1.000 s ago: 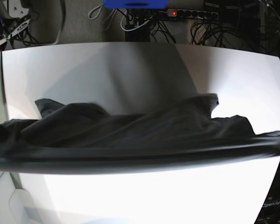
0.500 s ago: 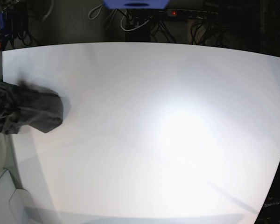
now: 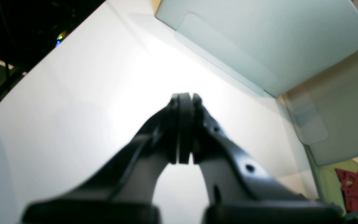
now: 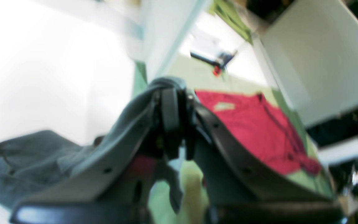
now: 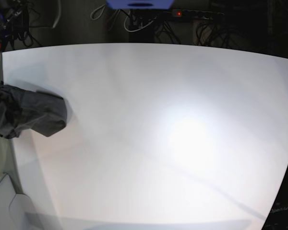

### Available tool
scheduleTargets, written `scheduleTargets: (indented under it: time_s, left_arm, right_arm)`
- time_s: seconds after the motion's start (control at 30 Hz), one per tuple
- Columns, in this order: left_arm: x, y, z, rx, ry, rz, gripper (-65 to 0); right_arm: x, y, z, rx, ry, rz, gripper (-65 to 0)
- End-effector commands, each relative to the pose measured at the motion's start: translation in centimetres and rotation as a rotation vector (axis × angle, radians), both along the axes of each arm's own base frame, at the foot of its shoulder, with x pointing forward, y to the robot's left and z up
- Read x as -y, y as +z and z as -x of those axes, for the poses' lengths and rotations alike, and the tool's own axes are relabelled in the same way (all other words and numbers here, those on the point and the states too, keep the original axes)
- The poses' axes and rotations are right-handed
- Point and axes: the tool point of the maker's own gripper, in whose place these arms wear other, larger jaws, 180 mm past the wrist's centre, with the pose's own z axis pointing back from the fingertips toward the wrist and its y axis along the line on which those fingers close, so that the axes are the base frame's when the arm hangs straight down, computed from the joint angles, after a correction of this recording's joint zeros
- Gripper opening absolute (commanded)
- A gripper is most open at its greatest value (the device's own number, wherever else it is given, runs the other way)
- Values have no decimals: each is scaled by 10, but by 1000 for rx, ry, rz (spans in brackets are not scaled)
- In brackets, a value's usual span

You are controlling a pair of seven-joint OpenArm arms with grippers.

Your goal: Layout the t-shirt on the table in an organized manner, then fold the t-shirt properly

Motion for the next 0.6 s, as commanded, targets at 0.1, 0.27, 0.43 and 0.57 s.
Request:
scheduleTargets:
  time_s: [0.1,0.27,0.43,0.57]
  left_arm:
    - [32,0,-25,5,-86,-38,-646]
    - [79,-33,-50,-57,-140,-89,-645]
    - [132,-55,-65,-96,-228,-138,-645]
    - [169,-61,-70,-100,-303,-138,-645]
  right_arm:
    - [-12,14,-8,38,53,29,-650]
    - [-18,5,-14,12,72,16,-650]
    - [-10,-17,-16,-26,59,-49,-650]
    - [7,-60,-16,-124,-2,-120,-650]
